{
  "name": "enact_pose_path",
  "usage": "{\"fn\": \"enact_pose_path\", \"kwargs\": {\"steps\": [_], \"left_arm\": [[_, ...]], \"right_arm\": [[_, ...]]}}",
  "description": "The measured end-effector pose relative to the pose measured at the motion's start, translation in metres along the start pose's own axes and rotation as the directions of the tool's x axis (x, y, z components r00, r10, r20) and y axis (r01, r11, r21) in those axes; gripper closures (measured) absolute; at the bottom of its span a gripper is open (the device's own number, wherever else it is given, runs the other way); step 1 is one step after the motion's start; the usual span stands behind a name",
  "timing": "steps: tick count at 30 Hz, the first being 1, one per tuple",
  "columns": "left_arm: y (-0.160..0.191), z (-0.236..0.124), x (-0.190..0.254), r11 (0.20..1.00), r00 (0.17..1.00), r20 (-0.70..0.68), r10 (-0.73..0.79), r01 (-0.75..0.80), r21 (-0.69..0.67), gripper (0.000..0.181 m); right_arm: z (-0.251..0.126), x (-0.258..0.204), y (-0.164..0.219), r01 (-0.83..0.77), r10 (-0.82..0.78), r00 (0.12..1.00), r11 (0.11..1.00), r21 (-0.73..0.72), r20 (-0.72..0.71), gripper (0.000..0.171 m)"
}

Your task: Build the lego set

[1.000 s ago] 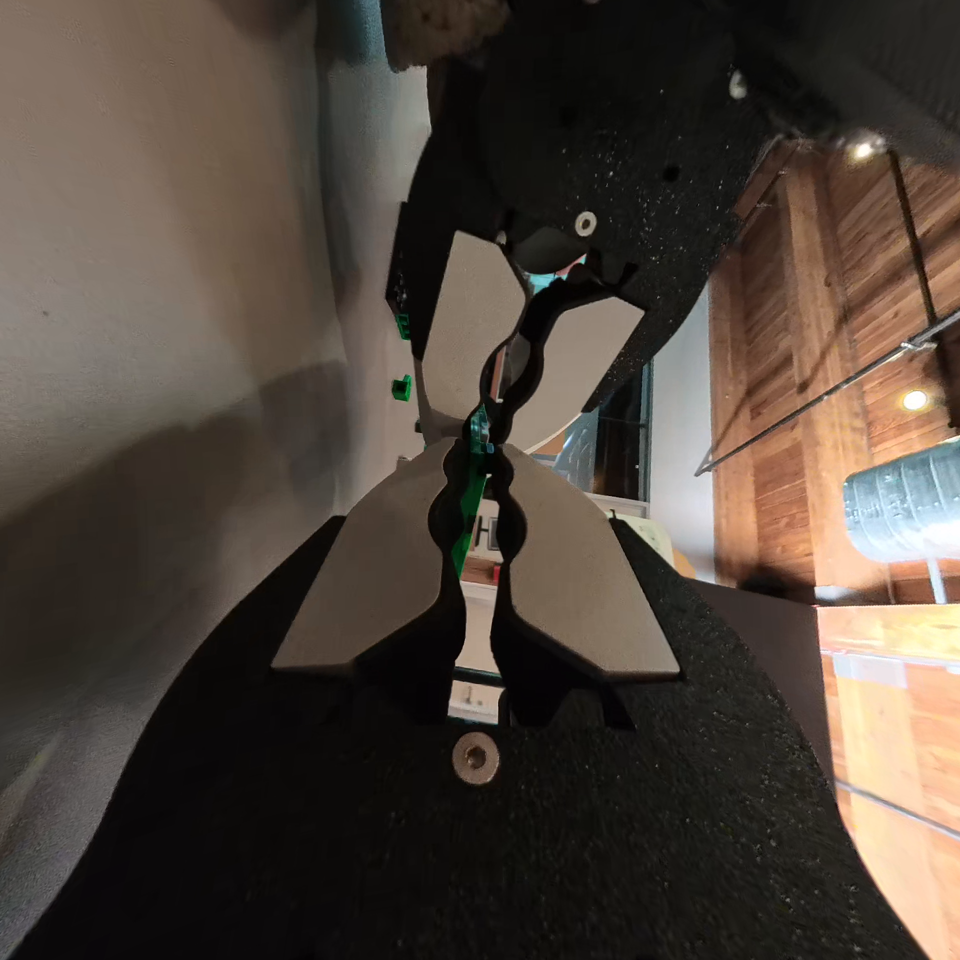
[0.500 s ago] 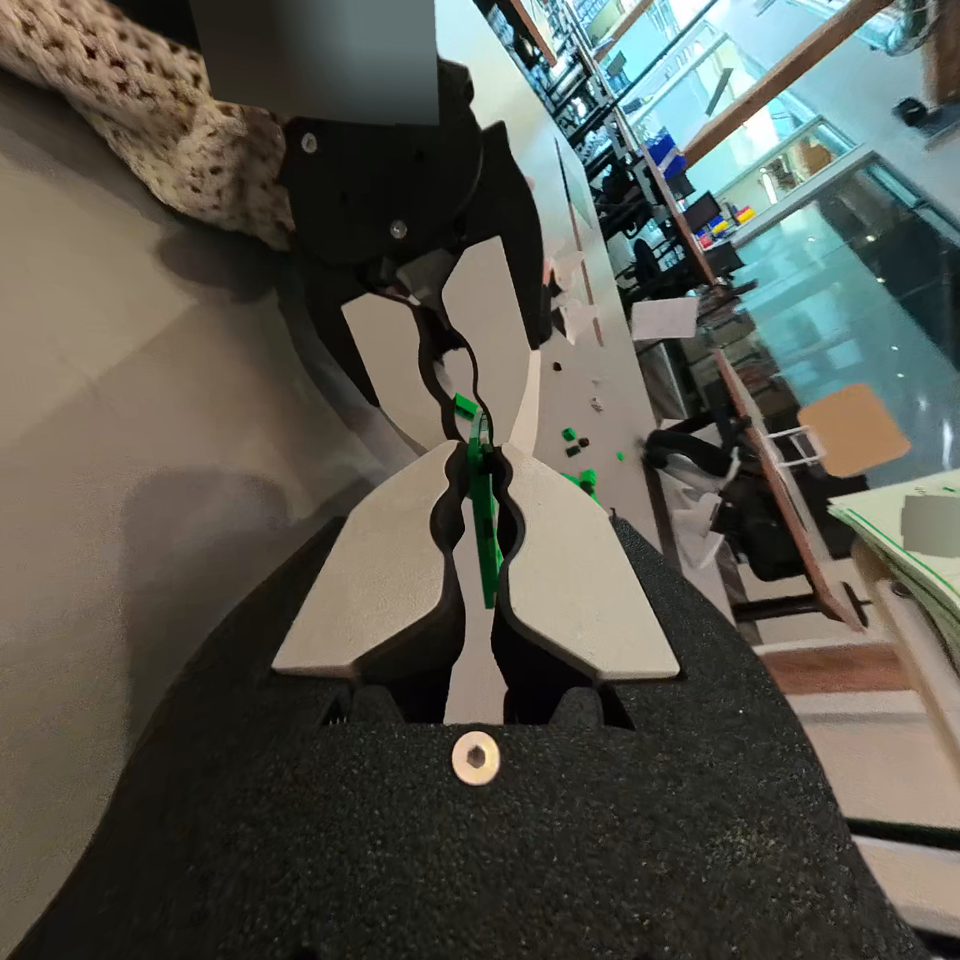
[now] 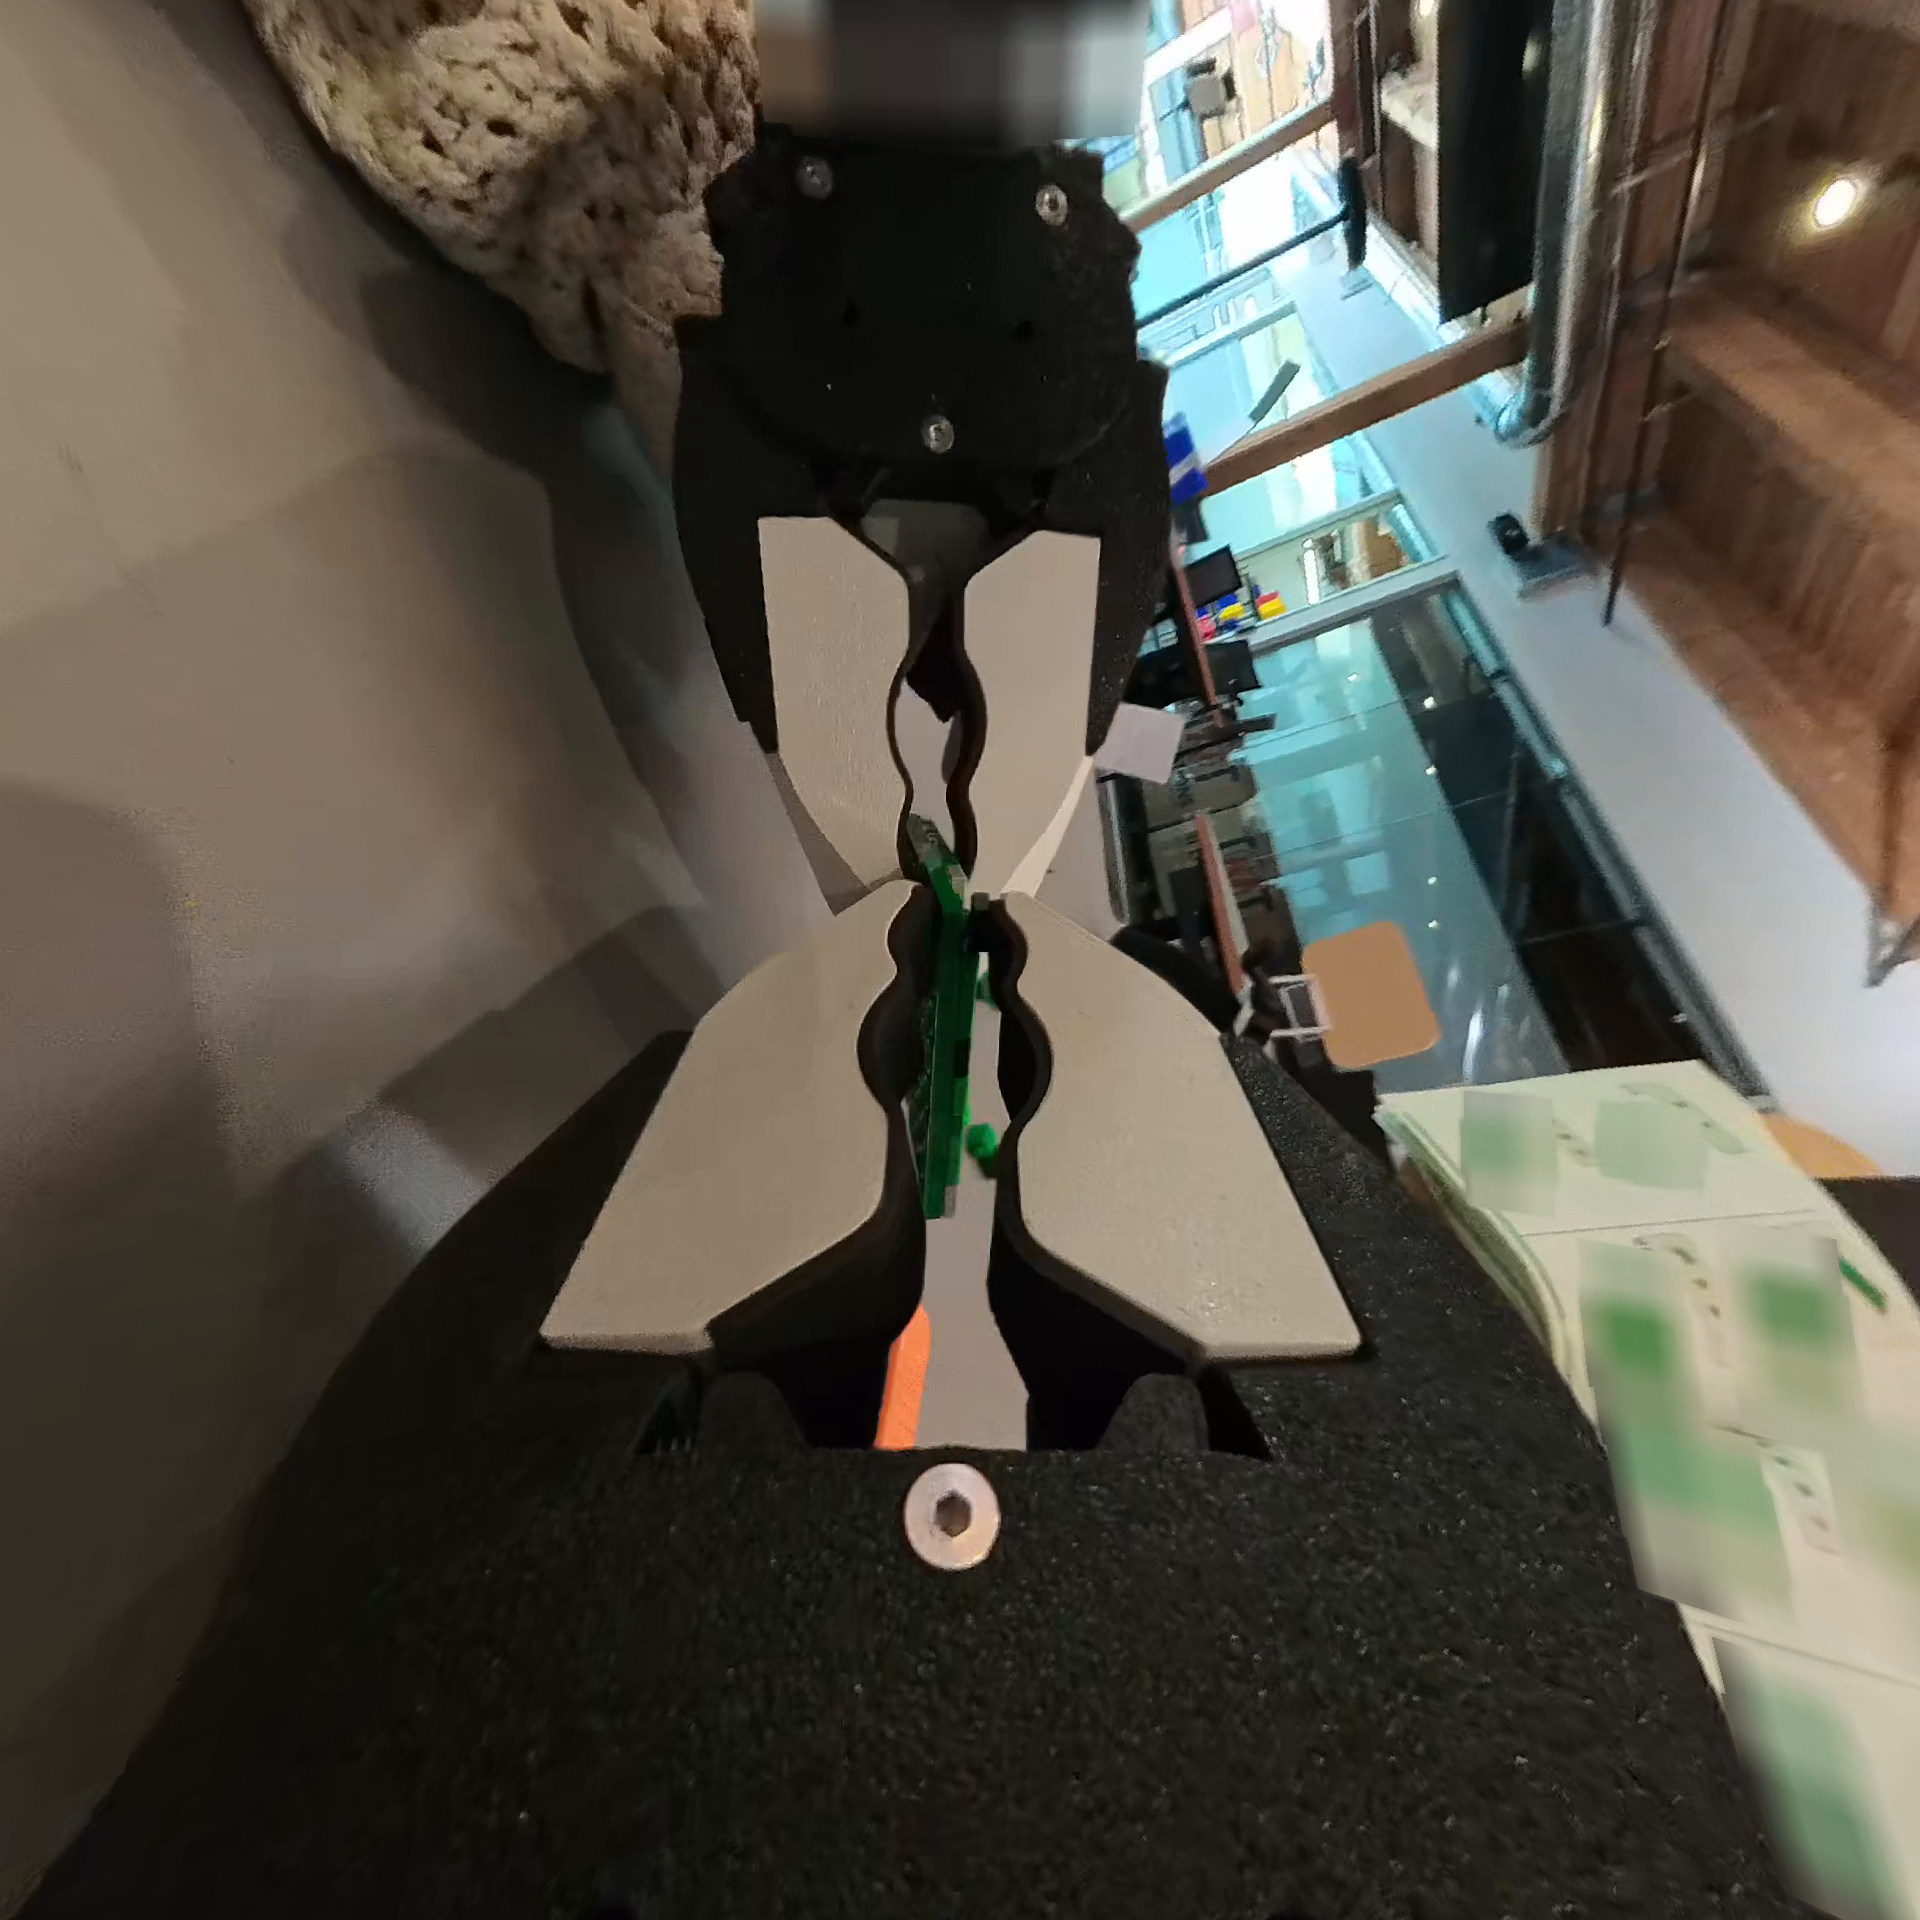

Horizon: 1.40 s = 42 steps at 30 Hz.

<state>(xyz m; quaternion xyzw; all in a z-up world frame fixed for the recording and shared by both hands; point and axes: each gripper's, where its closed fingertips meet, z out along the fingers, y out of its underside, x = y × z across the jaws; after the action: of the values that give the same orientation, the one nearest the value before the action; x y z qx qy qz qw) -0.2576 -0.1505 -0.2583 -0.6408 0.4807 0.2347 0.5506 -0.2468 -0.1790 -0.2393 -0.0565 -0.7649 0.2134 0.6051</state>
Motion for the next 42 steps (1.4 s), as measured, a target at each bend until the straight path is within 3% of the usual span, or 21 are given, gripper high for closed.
{"fn": "enact_pose_path", "kwargs": {"steps": [4,16,22,26,28,31,33,35,40,42], "left_arm": [[-0.001,0.0,0.001,1.0,1.0,-0.008,-0.001,0.001,0.008,0.175],[-0.001,0.0,0.002,1.0,1.0,-0.01,0.008,-0.008,0.011,0.175],[-0.002,0.0,0.001,0.997,0.996,0.03,0.081,-0.081,-0.002,0.174],[0.0,-0.001,-0.015,0.985,0.969,0.175,0.172,-0.164,-0.061,0.16],[0.003,-0.003,-0.016,0.97,0.951,0.196,0.239,-0.223,-0.1,0.175],[0.005,-0.006,-0.027,0.949,0.911,0.272,0.31,-0.278,-0.151,0.176],[0.01,-0.01,-0.033,0.955,0.911,0.297,0.286,-0.247,-0.163,0.176],[0.015,-0.014,-0.039,0.966,0.915,0.319,0.245,-0.205,-0.154,0.176],[0.023,-0.014,-0.038,0.966,0.919,0.31,0.242,-0.198,-0.168,0.176],[0.027,-0.013,-0.036,0.96,0.919,0.299,0.258,-0.209,-0.185,0.175]], "right_arm": [[-0.001,-0.001,-0.001,0.043,-0.043,0.999,0.999,0.015,-0.011,0.162],[-0.002,-0.005,0.0,-0.049,0.05,0.995,0.999,-0.017,0.082,0.164],[-0.001,-0.008,0.0,0.207,-0.204,0.978,0.972,-0.112,0.036,0.166],[0.0,-0.003,0.003,0.268,-0.27,0.963,0.954,-0.135,0.002,0.165],[0.002,0.001,0.002,0.279,-0.285,0.958,0.952,-0.127,-0.033,0.165],[0.004,0.01,0.003,0.104,-0.11,0.992,0.99,-0.09,-0.064,0.162],[0.0,0.019,0.003,-0.016,0.012,0.996,0.998,-0.054,-0.088,0.127],[-0.007,0.027,0.006,-0.154,0.152,0.982,0.988,-0.013,-0.113,0.113],[-0.026,0.028,0.016,-0.493,0.521,0.841,0.849,0.189,-0.148,0.121],[-0.025,0.032,0.019,-0.52,0.548,0.824,0.833,0.189,-0.146,0.122]]}}
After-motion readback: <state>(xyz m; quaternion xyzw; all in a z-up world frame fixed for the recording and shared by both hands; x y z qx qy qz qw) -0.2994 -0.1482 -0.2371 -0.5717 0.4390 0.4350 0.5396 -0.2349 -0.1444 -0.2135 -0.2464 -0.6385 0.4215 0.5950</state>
